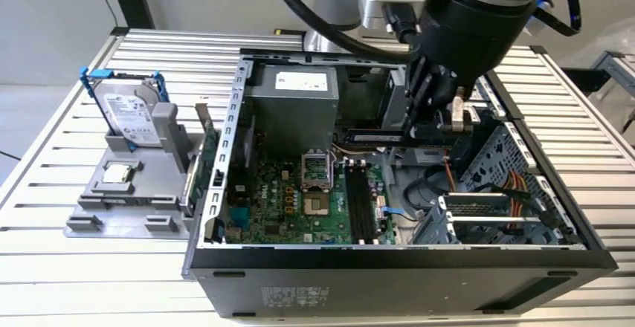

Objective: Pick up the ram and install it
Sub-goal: 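Pick up the ram and move it above insertion slot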

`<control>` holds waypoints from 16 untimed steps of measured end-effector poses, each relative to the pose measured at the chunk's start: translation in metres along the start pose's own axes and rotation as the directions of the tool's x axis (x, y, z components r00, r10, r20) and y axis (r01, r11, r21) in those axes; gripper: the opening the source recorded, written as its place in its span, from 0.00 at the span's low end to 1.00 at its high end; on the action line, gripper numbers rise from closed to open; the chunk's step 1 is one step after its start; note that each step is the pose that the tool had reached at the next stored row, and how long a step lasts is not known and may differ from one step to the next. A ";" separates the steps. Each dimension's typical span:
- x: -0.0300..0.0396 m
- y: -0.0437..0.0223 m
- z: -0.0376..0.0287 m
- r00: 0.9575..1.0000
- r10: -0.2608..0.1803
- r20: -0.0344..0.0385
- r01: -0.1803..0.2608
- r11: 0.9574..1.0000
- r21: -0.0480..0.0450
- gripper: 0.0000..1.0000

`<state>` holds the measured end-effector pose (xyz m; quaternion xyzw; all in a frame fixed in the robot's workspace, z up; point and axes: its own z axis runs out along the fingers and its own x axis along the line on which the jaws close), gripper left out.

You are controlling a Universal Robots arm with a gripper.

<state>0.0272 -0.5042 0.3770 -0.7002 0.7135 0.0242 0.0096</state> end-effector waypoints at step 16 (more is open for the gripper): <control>-0.0004 -0.0211 -0.0004 1.000 0.004 0.000 -0.004 1.000 0.000 0.00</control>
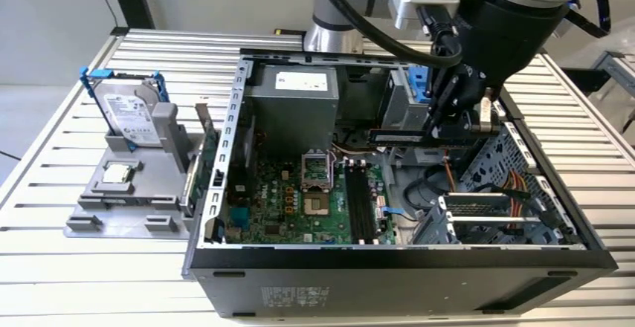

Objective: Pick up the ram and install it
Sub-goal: 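Pick up the ram and move it above insertion slot, then insert the ram into the slot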

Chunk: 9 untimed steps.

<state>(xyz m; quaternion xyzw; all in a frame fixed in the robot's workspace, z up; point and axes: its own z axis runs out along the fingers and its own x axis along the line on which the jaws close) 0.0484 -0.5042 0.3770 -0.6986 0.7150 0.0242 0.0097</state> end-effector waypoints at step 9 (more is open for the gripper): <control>-0.0154 0.0026 0.0008 1.000 0.000 0.000 0.000 1.000 0.000 0.00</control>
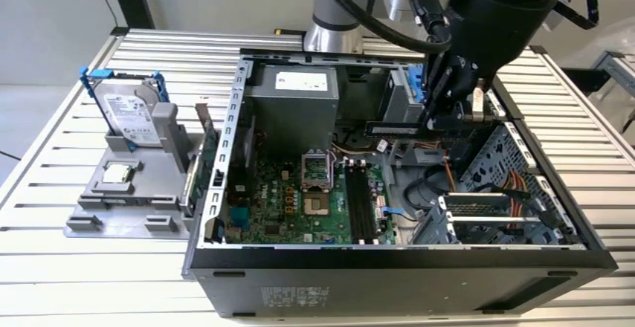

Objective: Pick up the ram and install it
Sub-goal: 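Insert the ram into the slot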

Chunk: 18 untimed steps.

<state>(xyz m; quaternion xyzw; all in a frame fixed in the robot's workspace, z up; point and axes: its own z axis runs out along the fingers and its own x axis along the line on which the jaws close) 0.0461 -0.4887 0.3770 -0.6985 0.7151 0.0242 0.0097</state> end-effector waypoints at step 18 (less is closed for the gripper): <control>-0.0127 0.0026 0.0007 1.000 0.014 0.000 -0.014 1.000 0.001 0.00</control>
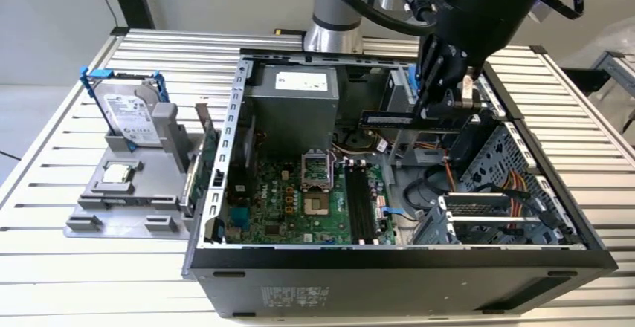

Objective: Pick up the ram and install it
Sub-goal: 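Insert the ram into the slot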

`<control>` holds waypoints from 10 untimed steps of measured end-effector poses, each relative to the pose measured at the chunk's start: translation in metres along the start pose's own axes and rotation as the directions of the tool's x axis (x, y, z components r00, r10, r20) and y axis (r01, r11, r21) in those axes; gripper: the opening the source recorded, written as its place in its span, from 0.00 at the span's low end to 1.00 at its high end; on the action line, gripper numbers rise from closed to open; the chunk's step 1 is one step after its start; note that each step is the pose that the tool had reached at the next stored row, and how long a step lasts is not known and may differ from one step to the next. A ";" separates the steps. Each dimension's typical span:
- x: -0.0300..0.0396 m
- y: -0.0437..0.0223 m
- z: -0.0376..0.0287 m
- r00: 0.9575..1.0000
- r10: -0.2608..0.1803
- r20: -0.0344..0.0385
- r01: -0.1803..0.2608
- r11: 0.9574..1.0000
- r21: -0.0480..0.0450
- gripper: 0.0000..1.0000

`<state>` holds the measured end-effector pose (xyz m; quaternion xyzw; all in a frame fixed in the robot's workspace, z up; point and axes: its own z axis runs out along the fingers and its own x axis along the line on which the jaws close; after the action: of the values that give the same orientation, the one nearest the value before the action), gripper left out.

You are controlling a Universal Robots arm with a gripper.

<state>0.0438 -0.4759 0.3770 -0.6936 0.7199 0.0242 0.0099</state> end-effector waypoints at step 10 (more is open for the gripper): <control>0.0000 0.0000 0.0000 1.000 0.011 0.000 -0.011 1.000 0.001 0.00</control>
<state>0.0438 -0.4759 0.3770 -0.6898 0.7236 0.0241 0.0100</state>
